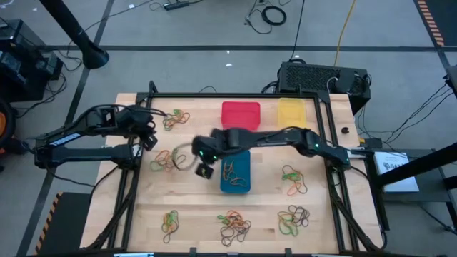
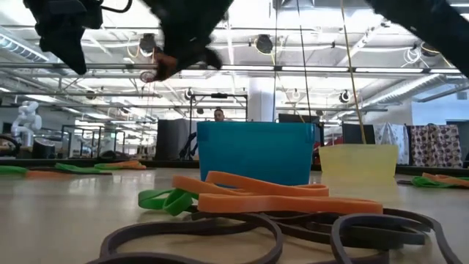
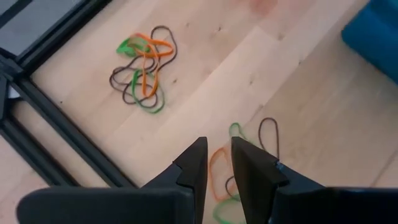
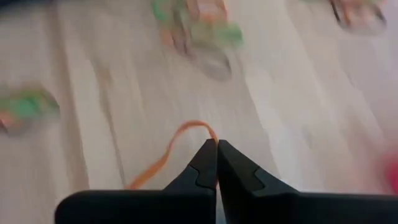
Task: Sort rubber bands into baskets
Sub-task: Put the orange rubber band into the blue bin
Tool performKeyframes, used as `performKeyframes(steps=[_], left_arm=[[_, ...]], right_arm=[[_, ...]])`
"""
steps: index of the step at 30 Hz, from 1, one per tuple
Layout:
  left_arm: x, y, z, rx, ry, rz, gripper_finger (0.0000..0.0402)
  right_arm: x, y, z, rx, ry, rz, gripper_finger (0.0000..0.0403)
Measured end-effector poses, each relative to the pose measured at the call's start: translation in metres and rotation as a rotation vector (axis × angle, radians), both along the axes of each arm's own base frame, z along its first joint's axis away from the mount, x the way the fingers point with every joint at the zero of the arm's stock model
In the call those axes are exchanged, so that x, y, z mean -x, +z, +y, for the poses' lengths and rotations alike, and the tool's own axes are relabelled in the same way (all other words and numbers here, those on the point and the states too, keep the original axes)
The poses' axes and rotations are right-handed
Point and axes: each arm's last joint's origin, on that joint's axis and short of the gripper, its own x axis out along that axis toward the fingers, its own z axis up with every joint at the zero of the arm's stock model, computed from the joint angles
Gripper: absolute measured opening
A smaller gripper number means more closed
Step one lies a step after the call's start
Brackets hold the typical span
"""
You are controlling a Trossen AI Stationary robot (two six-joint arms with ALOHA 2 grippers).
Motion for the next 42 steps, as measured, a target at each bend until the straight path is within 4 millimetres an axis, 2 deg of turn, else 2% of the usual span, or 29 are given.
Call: performKeyframes(steps=[6,10,14,21,28,37,42], left_arm=[[-0.013,-0.002,0.002,0.025,-0.047,-0.141,0.0079],[-0.028,-0.006,0.001,0.078,-0.117,-0.273,0.0079],[-0.036,-0.009,0.0,0.132,-0.127,-0.338,0.0079],[-0.039,-0.01,-0.006,0.231,-0.058,-0.365,0.0079],[-0.04,-0.01,-0.013,0.361,0.069,-0.399,0.0079],[-0.042,-0.009,-0.026,0.417,0.13,-0.414,0.0079],[-0.042,-0.009,-0.03,0.342,0.128,-0.417,0.0079]], right_arm=[[0.046,0.009,0.046,0.159,-0.1,0.26,0.0],[0.058,0.005,0.069,0.268,-0.138,0.292,0.0],[0.059,-0.008,0.075,0.336,-0.172,0.294,0.0],[0.066,-0.053,0.072,0.397,-0.13,0.455,0.0],[0.069,-0.075,0.063,0.442,-0.044,0.542,0.0031],[0.065,-0.081,0.043,0.459,0.029,0.585,0.0119],[0.07,-0.07,0.036,0.316,0.067,0.621,0.0164]])
